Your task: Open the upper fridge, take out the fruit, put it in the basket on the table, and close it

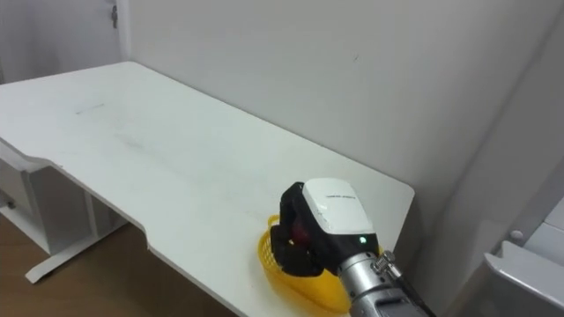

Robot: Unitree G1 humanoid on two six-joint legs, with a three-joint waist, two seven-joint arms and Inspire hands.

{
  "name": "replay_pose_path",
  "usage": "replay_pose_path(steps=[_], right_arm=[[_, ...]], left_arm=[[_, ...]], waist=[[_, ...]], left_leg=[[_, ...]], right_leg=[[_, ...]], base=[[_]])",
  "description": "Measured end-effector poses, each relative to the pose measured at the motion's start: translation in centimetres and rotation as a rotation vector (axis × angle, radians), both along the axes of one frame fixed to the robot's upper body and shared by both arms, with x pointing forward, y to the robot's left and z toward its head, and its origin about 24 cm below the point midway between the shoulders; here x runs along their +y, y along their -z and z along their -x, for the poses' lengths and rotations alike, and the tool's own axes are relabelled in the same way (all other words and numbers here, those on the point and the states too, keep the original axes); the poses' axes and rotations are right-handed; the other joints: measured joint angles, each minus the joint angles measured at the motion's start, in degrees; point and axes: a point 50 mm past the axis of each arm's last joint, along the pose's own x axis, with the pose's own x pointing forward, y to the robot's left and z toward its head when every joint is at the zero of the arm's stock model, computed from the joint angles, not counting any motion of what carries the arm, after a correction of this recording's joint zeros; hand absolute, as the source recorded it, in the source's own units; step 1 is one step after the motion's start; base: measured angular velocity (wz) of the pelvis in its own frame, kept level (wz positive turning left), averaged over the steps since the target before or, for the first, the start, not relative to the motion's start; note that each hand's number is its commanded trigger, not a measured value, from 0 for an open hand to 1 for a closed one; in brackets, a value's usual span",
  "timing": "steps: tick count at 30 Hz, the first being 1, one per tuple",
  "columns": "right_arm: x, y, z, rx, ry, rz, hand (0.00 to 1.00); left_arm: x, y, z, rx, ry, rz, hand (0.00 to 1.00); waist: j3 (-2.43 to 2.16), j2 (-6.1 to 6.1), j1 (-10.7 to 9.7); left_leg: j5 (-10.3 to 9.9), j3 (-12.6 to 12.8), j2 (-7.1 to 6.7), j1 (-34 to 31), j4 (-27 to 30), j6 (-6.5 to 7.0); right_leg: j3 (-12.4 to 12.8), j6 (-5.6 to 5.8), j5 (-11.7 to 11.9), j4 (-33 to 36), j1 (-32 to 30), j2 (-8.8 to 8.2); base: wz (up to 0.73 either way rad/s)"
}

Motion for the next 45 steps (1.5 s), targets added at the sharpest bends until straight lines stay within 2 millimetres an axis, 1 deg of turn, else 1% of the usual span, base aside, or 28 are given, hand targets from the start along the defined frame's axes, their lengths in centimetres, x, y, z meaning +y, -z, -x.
replay_pose_path(steps=[9, 14, 17, 29, 33, 37, 39, 42, 44, 45], right_arm=[[-0.1, 0.0, 0.0, 0.004, 0.006, -0.009, 0.00], [-0.1, 0.0, 0.0, 0.005, 0.008, -0.009, 0.00], [-0.1, 0.0, 0.0, 0.006, 0.010, -0.008, 0.00], [-0.1, -0.2, 0.0, -0.003, 0.014, -0.008, 0.00], [-0.5, -0.5, -0.2, -0.012, 0.031, -0.018, 0.00], [-0.7, -0.6, -0.2, -0.021, 0.043, -0.040, 0.00], [-0.8, -0.7, -0.2, -0.017, 0.045, -0.066, 0.00], [-1.1, -0.9, -0.4, -0.009, 0.058, -0.138, 0.00], [-1.6, -1.9, -0.5, -0.048, 0.083, -0.183, 0.00], [-1.7, -2.3, -0.4, -0.068, 0.084, -0.191, 0.00]], left_arm=[[0.1, 0.0, 0.3, 0.013, -0.006, -0.007, 0.00], [-0.1, 0.0, 0.5, 0.018, -0.009, -0.006, 0.00], [-0.1, 0.0, 0.3, 0.011, -0.008, -0.009, 0.00], [-0.1, -0.1, 0.5, 0.008, -0.001, -0.010, 0.00], [-0.2, -0.1, 0.7, 0.015, -0.004, -0.011, 0.00], [-0.2, 0.0, 0.8, 0.020, -0.004, -0.013, 0.00], [-0.2, -0.1, 0.6, 0.014, 0.000, -0.013, 0.00], [-0.7, 0.1, 0.7, 0.014, 0.001, -0.003, 0.00], [-1.3, 0.3, 0.6, 0.014, -0.001, 0.011, 0.00], [-1.4, 0.3, 0.6, 0.015, -0.001, 0.013, 0.00]], waist=[[-0.11, 0.25, -0.4], [-0.47, 1.04, -0.6], [-0.51, 1.27, -0.5], [-0.56, 1.24, -0.9], [-0.63, 1.19, -1.0], [-0.64, 1.28, -1.4], [-0.68, 1.35, -2.0], [-0.73, 2.37, -2.4], [-0.74, 3.70, -3.2], [-0.81, 3.92, -3.7]], left_leg=[[0.0, 0.1, -0.03, -0.1, 0.3, 0.00], [0.0, 0.1, -0.04, -0.2, 0.8, 0.01], [0.0, 0.1, -0.02, -0.2, 0.8, 0.00], [0.0, 0.0, -0.06, -0.3, 1.3, 0.01], [0.0, -0.3, -0.13, -0.6, 1.3, 0.02], [0.0, -0.5, -0.15, -0.4, 1.2, 0.03], [0.0, -0.5, -0.15, -0.4, 1.3, 0.04], [0.1, 0.2, -0.13, 0.1, 1.2, 0.10], [0.3, 0.7, -0.09, 0.2, 1.0, 0.41], [0.4, 0.8, 0.00, 0.3, 0.9, 0.50]], right_leg=[[0.0, -0.03, 0.0, 0.0, 0.0, 0.00], [0.0, -0.05, 0.0, 0.1, 0.1, 0.00], [0.0, -0.05, 0.0, 0.3, 0.0, -0.01], [0.0, -0.05, 0.0, 1.0, -0.2, -0.16], [0.0, -0.05, 0.0, 1.0, -0.2, -0.17], [0.0, -0.05, 0.0, 0.9, 0.1, -0.14], [0.0, -0.05, 0.0, 0.9, 0.1, -0.14], [0.7, -0.06, 0.0, 0.9, 0.3, -0.21], [0.9, -0.06, 0.0, 1.0, 0.2, -0.46], [1.0, -0.06, 0.0, 1.0, 0.2, -0.53]], base=[[0.00], [0.00], [0.00], [0.00], [0.00], [0.01], [0.02], [-0.08], [-0.02], [-0.12]])
